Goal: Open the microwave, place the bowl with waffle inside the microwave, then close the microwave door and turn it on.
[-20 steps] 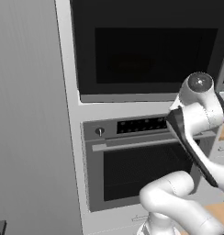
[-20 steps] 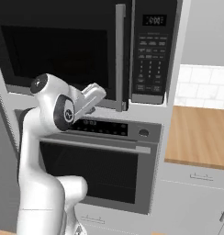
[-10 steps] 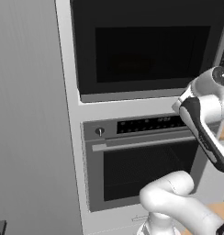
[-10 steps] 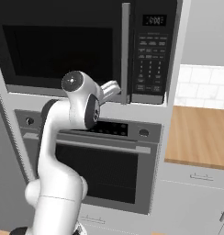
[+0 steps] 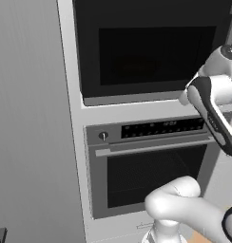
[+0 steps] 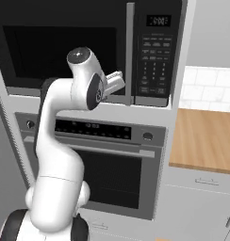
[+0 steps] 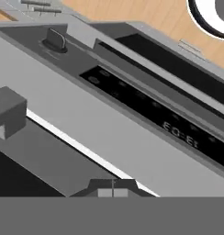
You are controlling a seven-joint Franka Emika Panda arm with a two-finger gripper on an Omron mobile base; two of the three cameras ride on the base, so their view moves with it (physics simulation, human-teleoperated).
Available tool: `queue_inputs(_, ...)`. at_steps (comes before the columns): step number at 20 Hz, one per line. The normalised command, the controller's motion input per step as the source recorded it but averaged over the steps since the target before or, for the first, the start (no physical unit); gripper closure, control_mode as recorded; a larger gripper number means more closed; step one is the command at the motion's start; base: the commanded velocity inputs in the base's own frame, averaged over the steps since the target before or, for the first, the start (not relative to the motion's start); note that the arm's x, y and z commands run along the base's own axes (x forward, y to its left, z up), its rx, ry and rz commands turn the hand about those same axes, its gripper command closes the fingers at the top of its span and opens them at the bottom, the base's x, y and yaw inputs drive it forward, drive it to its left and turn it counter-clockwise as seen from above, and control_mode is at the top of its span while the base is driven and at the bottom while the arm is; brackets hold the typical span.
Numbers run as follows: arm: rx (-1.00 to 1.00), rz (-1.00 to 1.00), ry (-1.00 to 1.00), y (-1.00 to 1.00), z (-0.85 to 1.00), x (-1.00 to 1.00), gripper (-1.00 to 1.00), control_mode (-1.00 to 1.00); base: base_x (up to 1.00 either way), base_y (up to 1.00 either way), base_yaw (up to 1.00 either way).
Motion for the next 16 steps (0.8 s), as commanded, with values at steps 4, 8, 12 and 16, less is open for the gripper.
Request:
queue_inputs(4,0.04,0.04,-0.26,-1.00,0.97,-0.02,1.00,-1.00,0.00,0.00,0.00)
queue_inputs(8,0.30,0.05,-0.44,-0.94,0.57,0.00,1.00,-1.00,0.00,0.00,0.00)
queue_inputs(12,0.62,0.00,-0.76,-0.56,-0.08,0.12,1.00,-1.00,0.00,0.00,0.00)
queue_inputs(16,0.73,-0.08,-0.66,0.16,-0.45,0.83,1.00,-1.00,0.00,0.00,0.00)
